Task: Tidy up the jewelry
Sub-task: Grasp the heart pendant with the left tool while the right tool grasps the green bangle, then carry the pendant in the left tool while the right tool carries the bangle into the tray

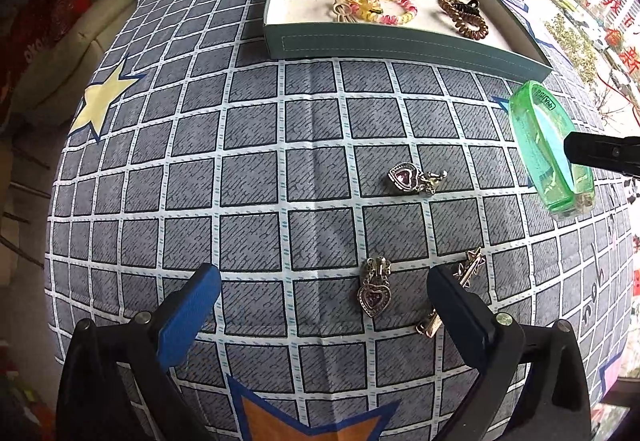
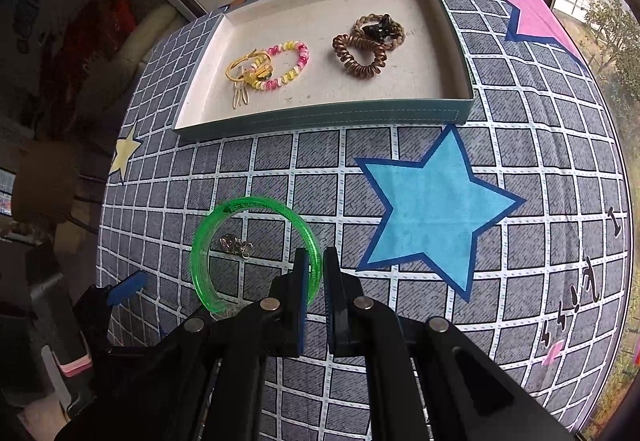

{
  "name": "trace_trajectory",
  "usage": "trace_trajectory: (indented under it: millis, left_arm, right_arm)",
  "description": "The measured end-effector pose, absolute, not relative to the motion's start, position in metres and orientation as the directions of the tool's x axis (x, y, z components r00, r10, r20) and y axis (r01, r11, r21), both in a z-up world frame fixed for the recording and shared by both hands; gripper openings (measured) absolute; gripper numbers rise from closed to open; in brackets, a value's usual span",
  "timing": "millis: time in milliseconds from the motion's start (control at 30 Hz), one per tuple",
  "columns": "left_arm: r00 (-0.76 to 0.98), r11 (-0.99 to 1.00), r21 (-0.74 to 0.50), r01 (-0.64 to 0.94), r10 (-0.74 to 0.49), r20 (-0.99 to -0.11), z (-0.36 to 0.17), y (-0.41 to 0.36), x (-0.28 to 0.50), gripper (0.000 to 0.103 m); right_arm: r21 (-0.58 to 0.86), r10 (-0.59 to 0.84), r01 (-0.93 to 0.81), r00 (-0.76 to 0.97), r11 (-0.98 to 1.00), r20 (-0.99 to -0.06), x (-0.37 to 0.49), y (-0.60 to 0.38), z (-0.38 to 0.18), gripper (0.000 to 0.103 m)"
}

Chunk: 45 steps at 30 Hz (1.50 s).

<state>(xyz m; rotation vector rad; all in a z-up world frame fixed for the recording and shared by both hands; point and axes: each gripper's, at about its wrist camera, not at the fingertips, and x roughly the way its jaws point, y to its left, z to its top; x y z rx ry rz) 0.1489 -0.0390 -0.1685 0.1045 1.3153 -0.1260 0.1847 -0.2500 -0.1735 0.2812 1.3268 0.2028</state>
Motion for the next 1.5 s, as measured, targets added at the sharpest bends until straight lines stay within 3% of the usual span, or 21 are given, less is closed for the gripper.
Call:
trace_trajectory:
  millis: [133,167,300,400,433,700,1500]
  left_arm:
    - [0.217,0.983,0.006,0.183,-0.034,-0.976,-0.19,-0.041,0.145,0.1]
    - [0.214,0.984,-0.003,0.181,-0.042,-0.976,-0.193,-0.04,0.146,0.091]
    - [0.222,0.984,-0.01,0.179,-0.05,-0.974,-0.207,-0.041,0.137,0.083]
    - [0.242,0.979,-0.017,0.205,-0.068,-0.968,-0.213,-0.047,0.135,0.052]
    - [0.243,0.976,-0.028,0.216,-0.081,-0.967,-0.214,-0.048,0.135,0.029]
    - [0.249,0.977,-0.145,0.155,-0.181,-0.951,-0.22,-0.04,0.148,0.03]
    - [0.415,0.963,-0.186,0.193,-0.252,-0.874,-0.177,-0.081,0.288,0.03]
  right_arm:
    - [0.317,0.305,0.018,0.231,0.948,-0.924,0.183,-0.251,-0.174,0.007]
    - [0.318,0.306,0.02,0.23,0.948,-0.924,0.182,-0.251,-0.175,0.007]
    - [0.319,0.305,0.029,0.228,0.947,-0.925,0.178,-0.253,-0.176,0.007]
    - [0.319,0.304,0.032,0.227,0.947,-0.925,0.176,-0.253,-0.176,0.007]
    - [0.319,0.303,0.034,0.227,0.947,-0.925,0.175,-0.254,-0.176,0.007]
    - [0.323,0.304,0.043,0.235,0.945,-0.923,0.172,-0.258,-0.172,0.007]
    - [0.332,0.294,0.063,0.331,0.941,-0.897,0.248,-0.292,-0.135,0.007]
